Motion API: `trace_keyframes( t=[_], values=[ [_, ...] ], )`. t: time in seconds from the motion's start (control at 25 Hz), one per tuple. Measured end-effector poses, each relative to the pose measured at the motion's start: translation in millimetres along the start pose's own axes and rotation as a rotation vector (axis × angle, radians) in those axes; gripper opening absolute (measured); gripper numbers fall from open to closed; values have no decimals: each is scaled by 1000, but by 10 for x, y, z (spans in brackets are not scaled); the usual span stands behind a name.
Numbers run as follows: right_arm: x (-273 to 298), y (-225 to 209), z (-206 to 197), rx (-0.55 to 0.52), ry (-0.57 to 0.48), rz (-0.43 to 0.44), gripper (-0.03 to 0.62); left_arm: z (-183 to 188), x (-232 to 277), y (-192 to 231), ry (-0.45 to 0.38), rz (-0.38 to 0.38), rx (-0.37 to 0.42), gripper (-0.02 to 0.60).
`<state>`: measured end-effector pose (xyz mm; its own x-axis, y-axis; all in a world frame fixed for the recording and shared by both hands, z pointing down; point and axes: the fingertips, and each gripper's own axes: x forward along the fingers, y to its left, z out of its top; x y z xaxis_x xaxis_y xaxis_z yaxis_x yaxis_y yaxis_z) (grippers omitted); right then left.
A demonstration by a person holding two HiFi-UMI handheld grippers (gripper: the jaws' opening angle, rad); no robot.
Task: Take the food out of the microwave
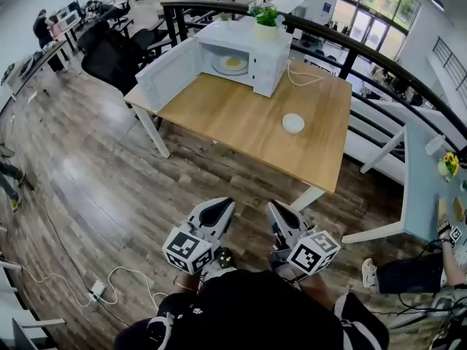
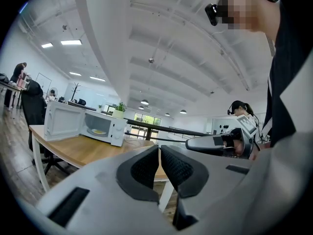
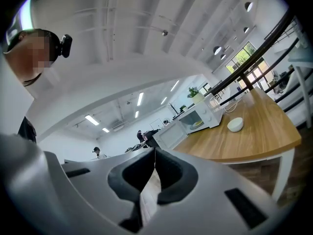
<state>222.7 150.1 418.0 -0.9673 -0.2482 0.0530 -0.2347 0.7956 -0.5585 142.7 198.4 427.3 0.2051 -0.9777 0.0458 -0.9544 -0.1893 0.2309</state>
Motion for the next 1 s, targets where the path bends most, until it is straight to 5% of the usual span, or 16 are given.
trace_keyframes(
  t=[0.56, 1.0],
  values=[
    [617, 51, 35, -27, -13, -36, 3, 132, -13, 644, -18, -24, 7, 25],
    [613, 44, 14, -32, -23, -73, 6, 86, 41, 619, -5, -87, 1, 25]
  ],
)
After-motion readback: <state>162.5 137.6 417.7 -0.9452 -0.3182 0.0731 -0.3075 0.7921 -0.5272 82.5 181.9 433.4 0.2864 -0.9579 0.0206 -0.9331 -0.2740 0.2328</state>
